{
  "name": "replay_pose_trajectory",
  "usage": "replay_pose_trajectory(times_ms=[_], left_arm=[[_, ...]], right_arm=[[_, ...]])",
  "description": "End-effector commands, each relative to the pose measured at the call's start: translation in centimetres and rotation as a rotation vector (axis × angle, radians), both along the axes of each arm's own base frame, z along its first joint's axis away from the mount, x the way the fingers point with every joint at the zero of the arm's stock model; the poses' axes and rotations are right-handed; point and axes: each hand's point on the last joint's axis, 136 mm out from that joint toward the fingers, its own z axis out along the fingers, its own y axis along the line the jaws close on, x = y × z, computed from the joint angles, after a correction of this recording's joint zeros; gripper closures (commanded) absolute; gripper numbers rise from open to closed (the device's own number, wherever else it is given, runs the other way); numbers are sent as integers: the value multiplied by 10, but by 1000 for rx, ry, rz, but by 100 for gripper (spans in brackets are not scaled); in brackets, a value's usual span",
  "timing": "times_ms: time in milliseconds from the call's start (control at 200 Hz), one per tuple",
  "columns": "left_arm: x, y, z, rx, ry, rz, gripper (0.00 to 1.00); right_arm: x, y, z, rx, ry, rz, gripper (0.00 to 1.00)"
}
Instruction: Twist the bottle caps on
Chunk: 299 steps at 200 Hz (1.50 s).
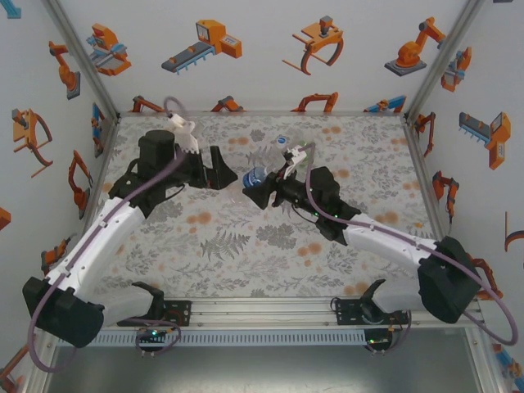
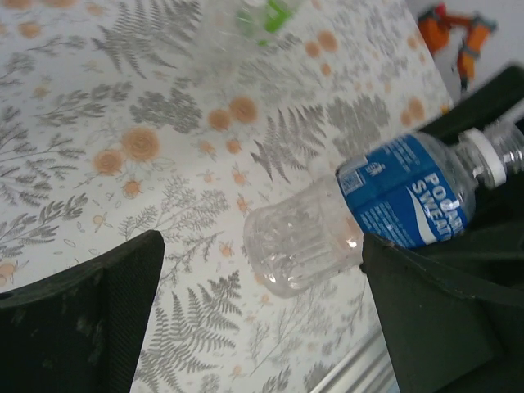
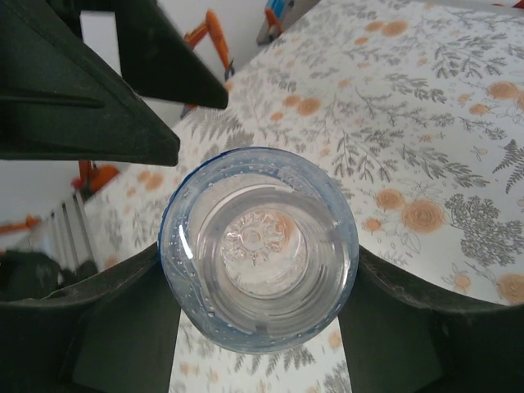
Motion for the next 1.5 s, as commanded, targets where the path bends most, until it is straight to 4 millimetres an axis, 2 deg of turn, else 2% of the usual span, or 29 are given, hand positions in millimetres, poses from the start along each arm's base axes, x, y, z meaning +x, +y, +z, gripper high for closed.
replay_pose_trajectory(times_ms=[0,235,350,431,666,801,1021,1302,1492], left_arm=[[-41,-15,3,38,-55,-279,0],[-113,-25,24,-58,-227,-632,1],[-140,-29,39,-159,-329,-777,1],[-153,-31,43,-193,-377,-847,3],[-168,-47,43,-230,-361,-947,4],[-182,-55,44,-268,-323,-1025,5],[-193,-65,42,-287,-272,-1082,11],[-190,-76,46,-304,-224,-1106,23],[-185,-81,48,-312,-218,-1115,27]], right_arm=[[-31,1,8,-111,-80,169,61],[-78,-6,36,-116,-122,363,65],[-101,-6,53,-62,-149,477,67],[-111,-6,63,-34,-161,527,68],[-128,-7,88,48,-201,619,71],[-128,-7,96,56,-227,609,72],[-128,-7,103,65,-254,615,73],[-135,-6,106,74,-297,661,73],[-137,-7,105,71,-318,668,73]])
